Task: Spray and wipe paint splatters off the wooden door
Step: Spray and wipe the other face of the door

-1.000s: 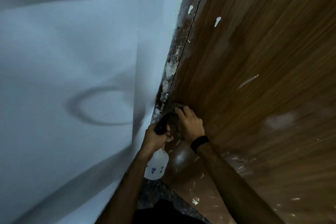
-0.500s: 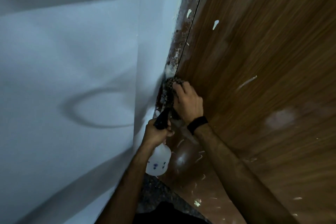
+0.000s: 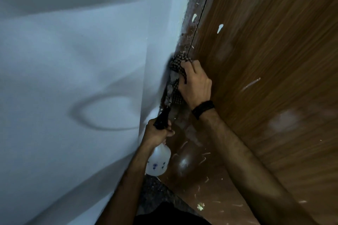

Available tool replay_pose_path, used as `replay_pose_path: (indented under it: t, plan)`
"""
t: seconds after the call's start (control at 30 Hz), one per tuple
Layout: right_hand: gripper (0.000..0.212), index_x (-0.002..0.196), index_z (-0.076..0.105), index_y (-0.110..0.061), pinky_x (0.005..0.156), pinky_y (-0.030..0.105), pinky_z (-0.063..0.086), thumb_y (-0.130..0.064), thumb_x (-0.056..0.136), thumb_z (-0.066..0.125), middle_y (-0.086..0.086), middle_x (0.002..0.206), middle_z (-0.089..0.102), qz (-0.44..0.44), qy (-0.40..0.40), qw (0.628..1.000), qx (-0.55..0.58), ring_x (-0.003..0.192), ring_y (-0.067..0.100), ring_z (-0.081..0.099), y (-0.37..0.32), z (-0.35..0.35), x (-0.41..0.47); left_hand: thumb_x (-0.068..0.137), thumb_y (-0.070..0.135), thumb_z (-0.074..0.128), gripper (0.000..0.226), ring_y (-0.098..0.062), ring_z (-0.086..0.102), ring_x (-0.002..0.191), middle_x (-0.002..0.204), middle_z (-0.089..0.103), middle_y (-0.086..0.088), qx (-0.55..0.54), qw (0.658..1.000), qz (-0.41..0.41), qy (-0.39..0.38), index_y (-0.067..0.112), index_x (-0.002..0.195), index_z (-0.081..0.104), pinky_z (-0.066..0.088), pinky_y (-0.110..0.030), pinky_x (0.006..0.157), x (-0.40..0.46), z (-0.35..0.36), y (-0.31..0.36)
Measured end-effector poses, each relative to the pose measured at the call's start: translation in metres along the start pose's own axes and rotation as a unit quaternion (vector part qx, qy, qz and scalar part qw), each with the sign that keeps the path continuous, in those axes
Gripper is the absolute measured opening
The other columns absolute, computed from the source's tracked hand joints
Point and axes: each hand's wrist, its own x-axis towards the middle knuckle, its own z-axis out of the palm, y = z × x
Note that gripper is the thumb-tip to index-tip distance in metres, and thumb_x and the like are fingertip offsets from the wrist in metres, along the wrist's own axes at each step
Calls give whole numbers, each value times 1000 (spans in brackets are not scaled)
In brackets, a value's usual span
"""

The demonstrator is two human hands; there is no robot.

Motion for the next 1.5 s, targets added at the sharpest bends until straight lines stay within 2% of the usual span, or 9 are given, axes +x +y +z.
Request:
replay_pose_path:
  t: [0.17,0.3,0.37,0.53,0.63,0.83,0.97,1.23,1.5]
  plan:
    - [38,112,63,-10,49,26,48,1,76,74,10,105,59,-11,-105,994,-24,77,23,63,11,27,-59,76,-9,77,27,-18,64,68,75,68,0,-11,1000,1,-2,15,84,67,48,-28,51,-2,1,0]
    - [52,110,63,-10,45,33,47,5,62,76,12,105,59,-11,-230,973,-34,78,33,65,24,39,-126,76,-10,76,25,-19,62,66,73,67,-2,-7,1000,-7,4,10,88,68,48,-26,49,-7,-7,-7]
    - [50,110,62,-11,43,32,44,3,63,75,12,103,59,-6,-246,969,-30,78,34,64,29,34,-137,76,-12,75,25,-18,60,64,72,67,-3,-9,1000,-11,9,8,89,68,46,-25,48,-10,-12,-11]
    - [39,113,63,-11,50,33,53,-2,77,73,10,104,60,31,-137,990,-5,78,28,64,23,17,-90,77,-10,75,26,-15,59,61,73,67,-1,0,1000,-19,5,12,88,68,45,-24,47,-12,-8,-6]
    - [37,110,63,-11,48,30,48,-6,76,75,10,101,59,23,-80,996,-6,77,28,63,13,7,-52,75,-12,75,26,-18,58,59,72,66,-2,0,1000,-10,4,11,84,69,44,-25,46,-11,2,5]
    - [39,113,60,-12,43,31,45,-4,77,74,10,105,57,-7,-116,993,-11,77,28,61,23,17,-83,79,-11,73,26,-13,63,64,71,68,-1,-4,1000,20,-7,14,80,67,48,-20,51,-9,13,24]
    - [47,115,55,-15,43,37,51,-5,73,75,8,105,56,4,-122,992,25,80,30,64,29,8,-85,78,-10,73,26,-12,63,67,75,69,-2,-5,999,48,-16,15,80,67,47,-16,53,-5,11,49]
    - [32,111,63,-10,54,34,54,-8,81,73,8,102,59,15,67,997,30,82,26,63,12,-42,25,81,-8,74,25,-7,51,44,70,64,2,-38,994,100,-27,15,85,65,43,-25,46,0,17,125]
    - [46,114,59,-12,45,35,54,-5,73,79,7,101,59,-41,5,999,5,79,24,64,15,-19,-5,83,-3,75,18,-16,57,58,71,63,-4,-27,999,45,6,11,85,64,47,-26,52,0,10,123]
